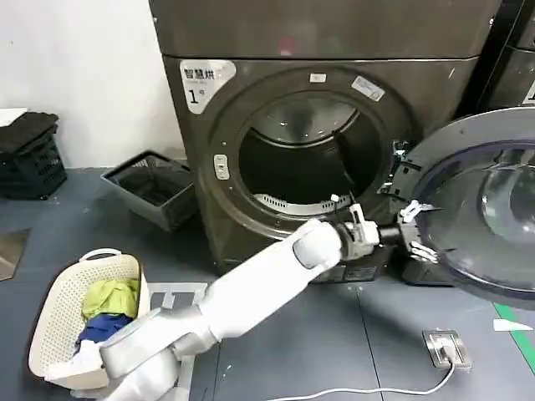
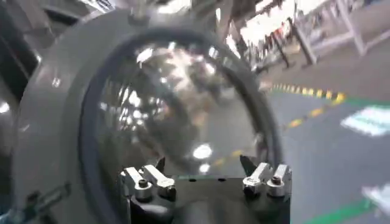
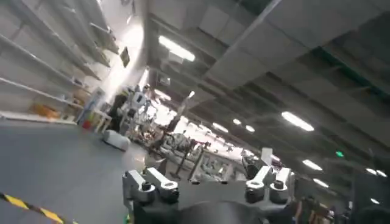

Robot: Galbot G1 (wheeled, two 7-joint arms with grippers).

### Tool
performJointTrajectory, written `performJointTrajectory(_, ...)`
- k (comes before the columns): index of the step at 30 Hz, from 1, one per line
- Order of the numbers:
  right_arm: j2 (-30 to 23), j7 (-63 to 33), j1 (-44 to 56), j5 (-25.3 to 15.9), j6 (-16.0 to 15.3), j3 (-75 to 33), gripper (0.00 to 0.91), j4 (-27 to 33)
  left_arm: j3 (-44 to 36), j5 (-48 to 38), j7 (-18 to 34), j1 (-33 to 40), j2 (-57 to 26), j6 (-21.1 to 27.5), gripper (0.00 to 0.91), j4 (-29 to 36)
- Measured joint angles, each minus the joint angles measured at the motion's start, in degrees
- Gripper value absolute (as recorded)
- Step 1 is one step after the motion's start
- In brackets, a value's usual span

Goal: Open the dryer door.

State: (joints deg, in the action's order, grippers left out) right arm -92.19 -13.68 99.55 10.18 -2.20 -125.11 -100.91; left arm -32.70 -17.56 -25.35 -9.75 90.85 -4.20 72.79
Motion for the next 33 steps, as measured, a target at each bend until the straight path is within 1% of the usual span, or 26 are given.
performJointTrajectory(5,0.1,-0.1,0.3,0.5,0.6,-0.2,0.907,4.0,0.1,-3.9,0.2,-1.2,-7.4,2.7,0.907,8.6)
performJointTrajectory(8,2.6,0.2,0.3,0.4,0.9,-0.4,0.907,6.1,0.6,-6.1,0.2,-2.1,-12.4,5.0,0.907,14.5)
performJointTrajectory(12,6.0,0.4,0.4,-0.2,2.8,-0.3,0.907,9.2,1.8,-8.9,1.2,-3.7,-19.3,8.0,0.907,22.3)
performJointTrajectory(14,7.6,0.6,0.8,-0.3,4.6,-0.4,0.907,11.0,2.5,-10.6,2.0,-4.7,-22.6,9.6,0.907,26.0)
performJointTrajectory(16,8.9,1.1,0.9,-0.4,5.9,-0.5,0.907,12.9,3.4,-12.3,3.1,-5.9,-26.1,11.2,0.907,29.8)
performJointTrajectory(17,9.6,1.4,0.9,-0.3,6.1,-0.6,0.907,13.8,3.9,-13.2,4.1,-6.6,-27.9,12.2,0.907,31.7)
performJointTrajectory(20,11.1,2.0,0.9,-0.3,5.9,-0.5,0.907,15.9,5.8,-15.8,6.6,-9.1,-33.1,14.9,0.907,36.9)
performJointTrajectory(27,14.0,3.7,-0.5,0.2,4.0,1.0,0.907,17.5,13.0,-24.5,14.2,-16.7,-45.0,24.6,0.907,46.6)
performJointTrajectory(33,15.4,5.1,-1.6,0.7,3.1,2.6,0.907,17.9,23.6,-24.8,18.7,-27.3,-54.0,30.2,0.907,51.9)
